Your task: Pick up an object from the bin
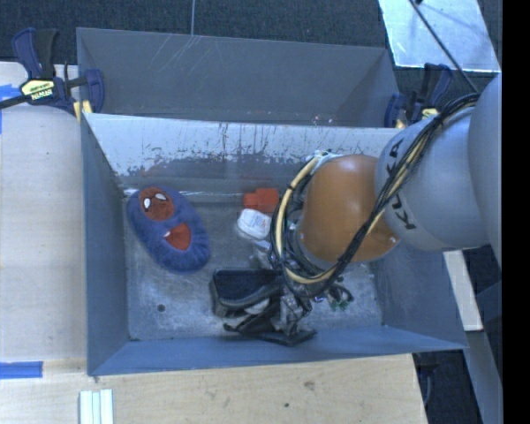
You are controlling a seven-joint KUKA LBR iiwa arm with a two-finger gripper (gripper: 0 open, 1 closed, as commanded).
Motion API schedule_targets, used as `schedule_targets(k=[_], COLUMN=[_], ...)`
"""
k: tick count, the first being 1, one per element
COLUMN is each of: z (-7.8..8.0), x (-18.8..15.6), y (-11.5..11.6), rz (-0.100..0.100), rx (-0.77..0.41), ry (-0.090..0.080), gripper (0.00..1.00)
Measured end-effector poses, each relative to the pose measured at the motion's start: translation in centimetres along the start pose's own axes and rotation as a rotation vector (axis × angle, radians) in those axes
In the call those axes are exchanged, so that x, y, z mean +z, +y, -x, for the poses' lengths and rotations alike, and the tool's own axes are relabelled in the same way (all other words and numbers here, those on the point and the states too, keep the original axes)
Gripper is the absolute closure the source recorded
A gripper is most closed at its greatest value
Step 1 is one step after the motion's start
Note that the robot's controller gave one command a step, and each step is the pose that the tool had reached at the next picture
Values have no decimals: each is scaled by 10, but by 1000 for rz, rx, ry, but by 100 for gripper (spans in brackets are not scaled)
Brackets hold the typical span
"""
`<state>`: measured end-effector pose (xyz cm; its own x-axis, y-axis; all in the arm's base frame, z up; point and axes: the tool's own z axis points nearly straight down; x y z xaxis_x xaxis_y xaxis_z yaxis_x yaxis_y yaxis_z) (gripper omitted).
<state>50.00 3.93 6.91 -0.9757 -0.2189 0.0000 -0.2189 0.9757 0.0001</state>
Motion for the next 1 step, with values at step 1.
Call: schedule_targets(k=[1], z=[2], x=[-1], y=[0], rz=[0], rx=[1], ry=[-7], gripper=[100])
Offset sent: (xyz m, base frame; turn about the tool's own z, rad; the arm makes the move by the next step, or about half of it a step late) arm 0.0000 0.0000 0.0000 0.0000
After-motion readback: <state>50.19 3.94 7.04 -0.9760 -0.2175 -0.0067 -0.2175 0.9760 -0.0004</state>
